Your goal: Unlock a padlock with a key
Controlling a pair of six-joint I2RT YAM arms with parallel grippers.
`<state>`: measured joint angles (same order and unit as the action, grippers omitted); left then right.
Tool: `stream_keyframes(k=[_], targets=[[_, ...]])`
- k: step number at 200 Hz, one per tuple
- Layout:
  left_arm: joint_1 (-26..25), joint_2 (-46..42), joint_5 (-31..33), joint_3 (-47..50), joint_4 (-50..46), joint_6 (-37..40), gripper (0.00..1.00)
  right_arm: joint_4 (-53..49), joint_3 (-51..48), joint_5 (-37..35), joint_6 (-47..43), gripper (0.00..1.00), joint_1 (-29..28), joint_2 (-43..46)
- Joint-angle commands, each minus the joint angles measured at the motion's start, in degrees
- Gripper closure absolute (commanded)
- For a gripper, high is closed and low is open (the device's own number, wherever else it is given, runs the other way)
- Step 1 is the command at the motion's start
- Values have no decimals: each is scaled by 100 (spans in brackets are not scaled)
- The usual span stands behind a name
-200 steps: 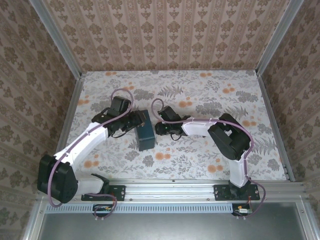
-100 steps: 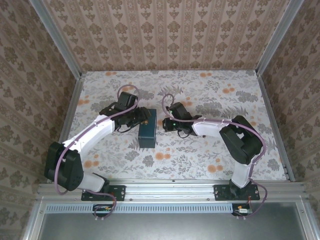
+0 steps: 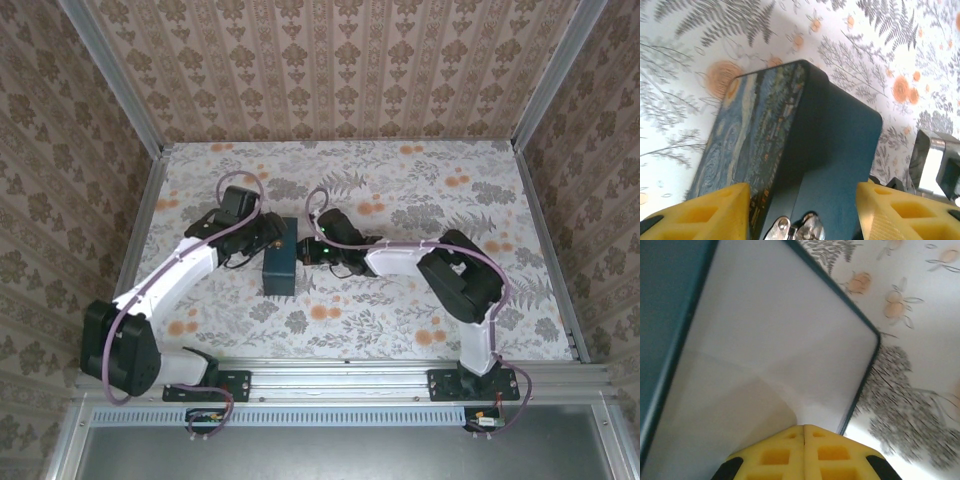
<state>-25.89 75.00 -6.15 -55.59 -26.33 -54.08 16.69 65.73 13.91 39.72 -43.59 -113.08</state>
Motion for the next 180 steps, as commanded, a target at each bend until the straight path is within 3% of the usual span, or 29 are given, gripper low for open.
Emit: stream_keyframes(k=[1,49,67,99,110,123,124,125,130,133,135,155,180], targets=[[-81,-366,-402,74,159,-162,43,13,539,218,113,94,-418,-526],[-69,-321,-289,60,48,3,43,-1342,885,-556,-480,92,-358,-520],[-88,-142,-404,207,295,-120,43,-1824,576,-1029,-812,92,-214,-195],[82,-82,-496,103,363,87,43,-1710,-262,-1048,-1066,85,119,625],[336,-55,-569,-147,165,525,42,-1742,-499,-1037,-1238,75,258,977],[590,97,-347,-525,-378,1244,38,-1904,-773,-1065,-1545,55,546,1443],[601,113,-319,-555,-415,1305,37,-1936,-804,-1068,-1590,47,598,1503],[615,125,-300,-578,-442,1392,35,-1936,-804,-1068,-1590,47,598,1503],[662,163,-147,-662,-545,1717,17,-1998,-897,-1074,-1720,26,753,1698],[676,179,18,-705,-622,1891,5,-2044,-960,-1100,-1803,5,842,1812],[685,181,152,-720,-662,1971,1,-2086,-991,-1114,-1853,1,903,1905],[835,-88,1074,-282,-151,2748,0,-2617,-1219,-1276,-2371,0,1659,2823],[1051,-1038,2117,1293,2043,4704,0,-2288,-2100,-1643,-3313,0,2747,4191]])
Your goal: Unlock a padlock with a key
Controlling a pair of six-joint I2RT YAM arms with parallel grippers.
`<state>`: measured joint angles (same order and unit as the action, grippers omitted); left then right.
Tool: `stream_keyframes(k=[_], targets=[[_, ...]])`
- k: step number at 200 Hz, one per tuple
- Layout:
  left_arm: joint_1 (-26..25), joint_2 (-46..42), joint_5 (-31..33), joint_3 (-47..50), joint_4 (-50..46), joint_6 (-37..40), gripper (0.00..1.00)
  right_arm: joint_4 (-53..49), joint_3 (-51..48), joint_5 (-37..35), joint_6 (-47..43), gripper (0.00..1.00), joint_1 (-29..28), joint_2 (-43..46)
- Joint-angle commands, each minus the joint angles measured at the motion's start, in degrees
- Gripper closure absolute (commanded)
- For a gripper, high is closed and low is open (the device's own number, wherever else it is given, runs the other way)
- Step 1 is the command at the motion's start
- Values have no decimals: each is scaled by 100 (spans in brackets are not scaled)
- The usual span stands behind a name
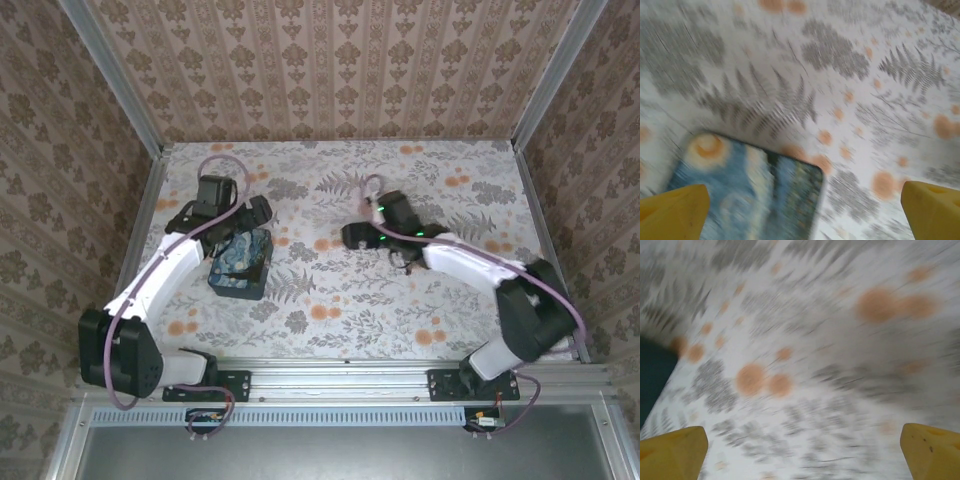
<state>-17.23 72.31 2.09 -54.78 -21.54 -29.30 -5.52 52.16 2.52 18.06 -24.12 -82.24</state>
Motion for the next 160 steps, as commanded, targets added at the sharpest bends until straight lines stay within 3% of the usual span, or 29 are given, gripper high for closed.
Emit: stream_keyframes(k=[1,16,34,51,59,68,78,88,96,108,114,119,127,146,160], targets=[[203,-801,1324,1280,1657,2288,0,5,-795,-519,-1182,0,846,1145],[646,-1023,1183,2341,3067,3173,0,1015,-1630,-782,-1329,0,1621,1604],[1024,-540,1169,3016,4159,3174,0,2019,-2212,-534,-1298,0,2234,1543],[1081,-55,1094,3301,5202,3418,0,3310,-2692,-673,-1463,0,2424,989],[1181,64,761,3435,5723,3441,0,4162,-2876,-648,-1316,0,2551,632],[1365,252,371,3604,6484,3405,0,4283,-2831,-704,-1282,0,2588,548],[1593,405,247,3585,6675,3155,0,4718,-2817,-355,-1297,0,2647,295],[1964,762,-469,3734,7264,2923,0,5192,-2841,-328,-1402,0,2553,-373],[2111,1153,-675,3868,7923,2791,0,5919,-2980,-381,-1565,0,2401,-722],[2115,1751,-770,3904,8766,2870,0,5371,-2911,-449,-1592,0,2393,-477],[2127,1715,-1019,3767,8591,2935,0,5580,-2907,-548,-1544,0,2393,-601],[2087,1571,-1160,3523,7825,3033,0,5601,-2906,-567,-1549,0,2386,-609],[1879,1579,-908,3168,7072,3236,0,5409,-2887,-568,-1538,0,2386,-532],[1455,1567,83,3325,7349,3388,0,5444,-2894,-558,-1541,0,2389,-548],[1413,1589,174,3313,7375,3401,0,5445,-2894,-552,-1535,0,2393,-540]])
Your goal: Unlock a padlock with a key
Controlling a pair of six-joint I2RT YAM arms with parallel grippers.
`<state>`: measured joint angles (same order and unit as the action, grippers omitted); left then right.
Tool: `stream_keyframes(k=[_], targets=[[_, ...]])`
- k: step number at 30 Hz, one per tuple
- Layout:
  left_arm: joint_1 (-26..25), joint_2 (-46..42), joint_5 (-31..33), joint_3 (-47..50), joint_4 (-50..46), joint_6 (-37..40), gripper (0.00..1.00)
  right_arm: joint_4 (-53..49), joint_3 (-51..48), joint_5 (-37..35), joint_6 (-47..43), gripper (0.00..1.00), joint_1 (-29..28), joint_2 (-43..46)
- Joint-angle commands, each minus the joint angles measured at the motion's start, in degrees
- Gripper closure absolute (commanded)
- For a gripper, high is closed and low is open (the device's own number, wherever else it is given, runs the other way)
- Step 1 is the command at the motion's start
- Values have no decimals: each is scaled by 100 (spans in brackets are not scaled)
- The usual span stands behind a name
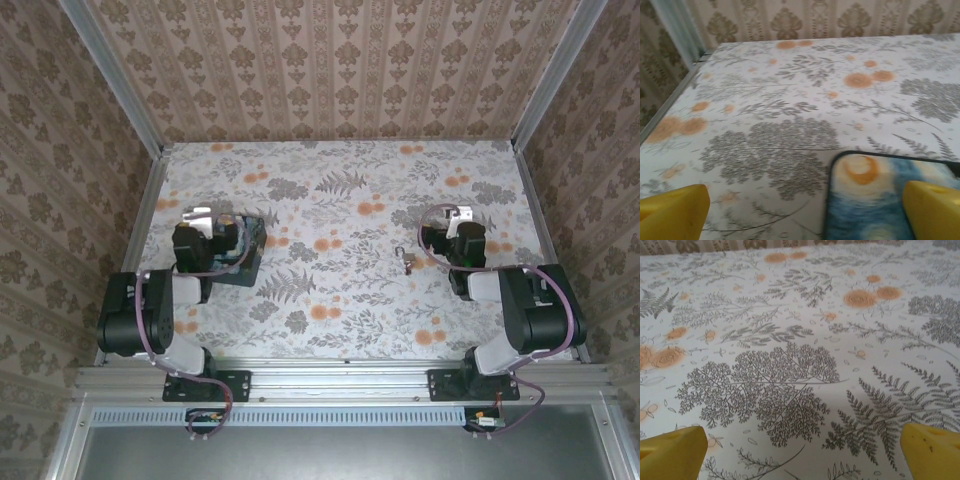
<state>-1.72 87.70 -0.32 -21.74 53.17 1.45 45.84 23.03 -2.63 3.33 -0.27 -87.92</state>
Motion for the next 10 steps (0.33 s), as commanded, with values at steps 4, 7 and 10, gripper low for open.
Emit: stream_keyframes(k=[4,7,10], targets=[[-187,42,501,45,-55,343,0,345,18,-37,-70,0,10,12],[-25,45,64,-129,-396,304,0,333,18,-40,-69,0,10,16],[-32,50,100,-84,-291,304,0,337,12,-44,-67,0,4,19]])
